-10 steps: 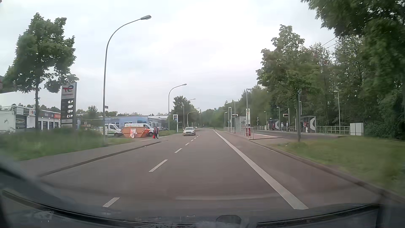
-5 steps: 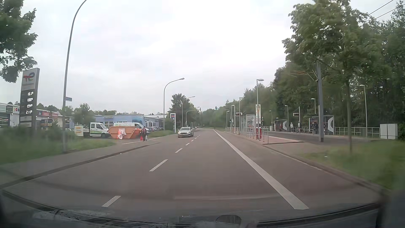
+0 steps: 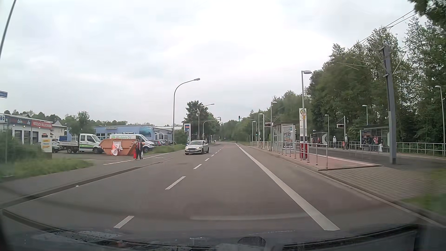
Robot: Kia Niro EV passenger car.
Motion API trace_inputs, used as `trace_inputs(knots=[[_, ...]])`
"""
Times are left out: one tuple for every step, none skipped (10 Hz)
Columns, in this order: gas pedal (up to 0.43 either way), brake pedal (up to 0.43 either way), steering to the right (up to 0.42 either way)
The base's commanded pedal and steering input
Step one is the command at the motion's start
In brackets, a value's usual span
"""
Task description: Follow the waypoints while adhering to traffic rules and regulations
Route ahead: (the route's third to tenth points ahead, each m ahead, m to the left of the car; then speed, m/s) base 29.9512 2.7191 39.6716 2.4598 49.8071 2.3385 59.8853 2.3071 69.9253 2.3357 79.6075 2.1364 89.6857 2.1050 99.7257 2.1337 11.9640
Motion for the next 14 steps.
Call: trace_inputs(knots=[[0.110,0.000,-0.001],[0.110,0.000,0.000],[0.110,0.000,0.000],[0.110,0.000,0.000],[0.118,0.000,0.000],[0.118,0.000,0.000],[0.118,0.000,0.000],[0.118,0.000,0.000],[0.118,0.000,0.000],[0.118,0.000,0.000],[0.118,0.000,0.000],[0.118,0.000,0.000],[0.118,0.000,0.000],[0.118,0.000,0.000]])
